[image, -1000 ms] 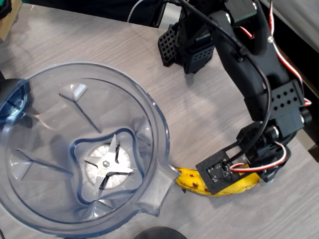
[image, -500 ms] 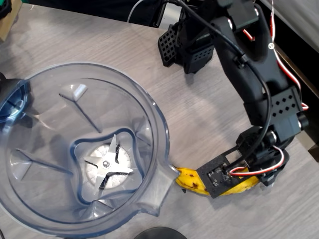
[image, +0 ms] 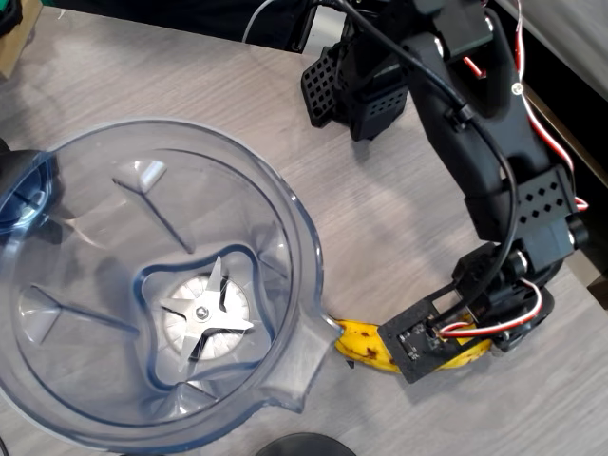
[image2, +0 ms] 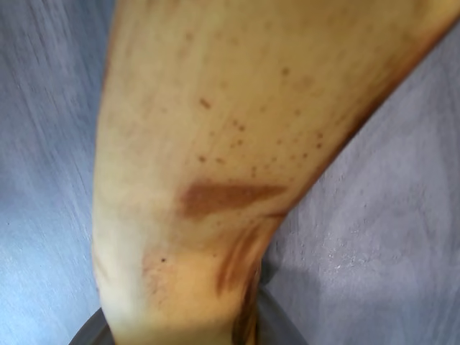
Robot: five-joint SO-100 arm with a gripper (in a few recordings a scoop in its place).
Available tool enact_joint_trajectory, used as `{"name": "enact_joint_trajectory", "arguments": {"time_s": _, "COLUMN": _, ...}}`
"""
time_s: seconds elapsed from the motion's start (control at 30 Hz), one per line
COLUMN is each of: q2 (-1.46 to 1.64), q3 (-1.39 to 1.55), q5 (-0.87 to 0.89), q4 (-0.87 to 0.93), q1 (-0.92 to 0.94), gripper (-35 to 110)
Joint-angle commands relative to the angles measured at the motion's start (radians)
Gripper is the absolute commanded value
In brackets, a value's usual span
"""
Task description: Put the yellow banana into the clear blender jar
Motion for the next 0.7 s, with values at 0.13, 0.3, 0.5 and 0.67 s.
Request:
{"name": "enact_joint_trajectory", "arguments": {"time_s": 0.13, "q2": 0.089, "q3": -0.031, "q5": -0.006, "q4": 0.031, "q1": 0.005, "gripper": 12}}
{"name": "enact_joint_trajectory", "arguments": {"time_s": 0.3, "q2": 0.178, "q3": -0.031, "q5": -0.006, "q4": 0.060, "q1": 0.014, "gripper": 12}}
{"name": "enact_joint_trajectory", "arguments": {"time_s": 0.5, "q2": 0.293, "q3": -0.031, "q5": -0.006, "q4": 0.091, "q1": 0.023, "gripper": 12}}
{"name": "enact_joint_trajectory", "arguments": {"time_s": 0.67, "q2": 0.403, "q3": -0.031, "q5": -0.006, "q4": 0.112, "q1": 0.017, "gripper": 12}}
